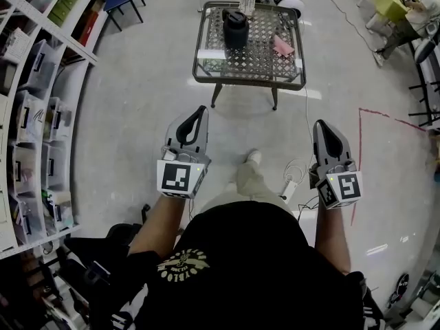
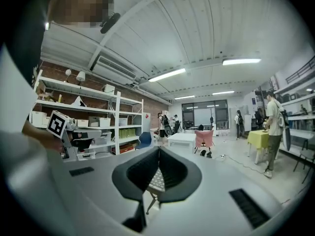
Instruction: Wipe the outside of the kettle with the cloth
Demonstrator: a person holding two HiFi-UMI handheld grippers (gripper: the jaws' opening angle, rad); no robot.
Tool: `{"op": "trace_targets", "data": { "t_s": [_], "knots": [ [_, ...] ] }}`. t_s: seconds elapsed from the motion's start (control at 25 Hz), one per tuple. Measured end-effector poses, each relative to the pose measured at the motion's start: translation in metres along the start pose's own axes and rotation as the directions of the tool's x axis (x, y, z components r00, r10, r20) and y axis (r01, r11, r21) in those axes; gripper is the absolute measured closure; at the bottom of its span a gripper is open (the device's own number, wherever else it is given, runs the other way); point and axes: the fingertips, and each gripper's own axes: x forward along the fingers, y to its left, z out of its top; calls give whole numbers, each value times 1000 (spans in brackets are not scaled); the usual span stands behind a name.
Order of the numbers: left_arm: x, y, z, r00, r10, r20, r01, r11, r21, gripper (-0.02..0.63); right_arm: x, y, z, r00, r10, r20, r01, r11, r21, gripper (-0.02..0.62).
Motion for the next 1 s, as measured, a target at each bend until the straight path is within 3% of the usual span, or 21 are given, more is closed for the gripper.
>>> {"op": "trace_targets", "data": {
  "t_s": [0.32, 0.64, 1.0],
  "knots": [
    [69, 15, 4, 1000, -9, 20, 10, 999, -38, 600, 48, -48, -6, 1000, -11, -12, 11, 1000, -20, 583],
    [133, 28, 26, 995, -44, 90, 50, 997, -63, 600, 103, -73, 1, 998, 61, -5, -62, 998, -35, 584],
    [185, 43, 17, 1000, 9, 12, -9, 1000, -21, 600, 150, -101, 9, 993, 120, 12, -120, 992, -34, 584]
  ]
}}
